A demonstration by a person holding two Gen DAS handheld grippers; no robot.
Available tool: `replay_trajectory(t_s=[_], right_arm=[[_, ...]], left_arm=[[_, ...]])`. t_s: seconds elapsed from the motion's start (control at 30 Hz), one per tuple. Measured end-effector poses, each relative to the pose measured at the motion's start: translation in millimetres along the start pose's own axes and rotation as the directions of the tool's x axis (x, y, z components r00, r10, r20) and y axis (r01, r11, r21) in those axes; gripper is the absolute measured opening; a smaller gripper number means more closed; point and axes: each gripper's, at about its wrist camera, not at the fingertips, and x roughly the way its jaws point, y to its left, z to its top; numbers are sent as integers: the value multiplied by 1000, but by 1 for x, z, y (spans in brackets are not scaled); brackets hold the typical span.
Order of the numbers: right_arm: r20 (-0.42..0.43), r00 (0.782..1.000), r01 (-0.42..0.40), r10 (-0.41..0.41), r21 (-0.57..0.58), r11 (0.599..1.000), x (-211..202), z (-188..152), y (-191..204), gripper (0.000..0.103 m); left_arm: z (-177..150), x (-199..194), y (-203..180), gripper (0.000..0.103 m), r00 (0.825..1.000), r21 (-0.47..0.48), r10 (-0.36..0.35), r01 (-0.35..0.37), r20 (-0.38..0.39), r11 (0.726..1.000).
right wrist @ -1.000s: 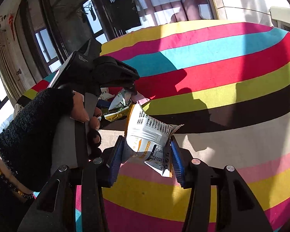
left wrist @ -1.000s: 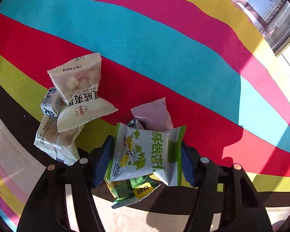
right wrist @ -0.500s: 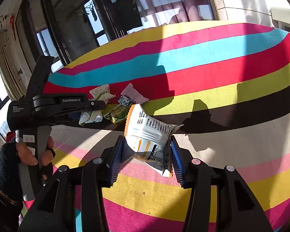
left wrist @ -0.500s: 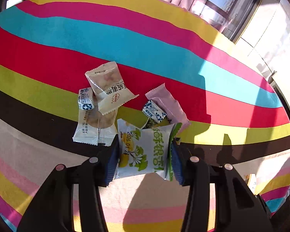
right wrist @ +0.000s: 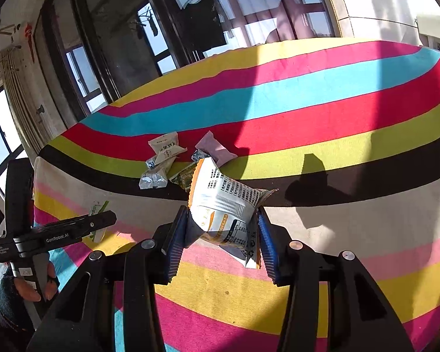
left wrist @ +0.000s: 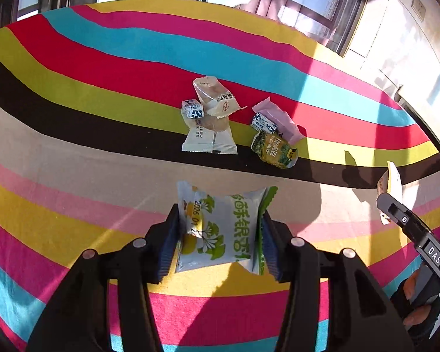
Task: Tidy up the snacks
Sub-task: 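Carry the white bag and green packet to the white box and release both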
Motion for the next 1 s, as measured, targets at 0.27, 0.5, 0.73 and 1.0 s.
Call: replay_trajectory(t_s=[0.27, 0.5, 0.73, 1.0], right_arm=[[-9, 999, -45, 45, -23, 999, 1, 0, 6, 46], [-57, 998, -24, 24, 8, 1000, 6, 1, 7, 46], [-116, 974, -200, 196, -24, 980, 1, -16, 81, 46], [-202, 920, -370, 336, -164, 914, -6, -54, 186, 46]], left_arm=[[-38, -41, 19, 51, 995, 90, 81, -86, 60, 992], [-60, -73, 43, 51, 985, 117, 139, -150, 102, 982], [-90, -109, 69, 53, 966, 90, 197, -214, 169, 973], [-134, -149, 95, 53, 934, 69, 293, -312, 203, 948]])
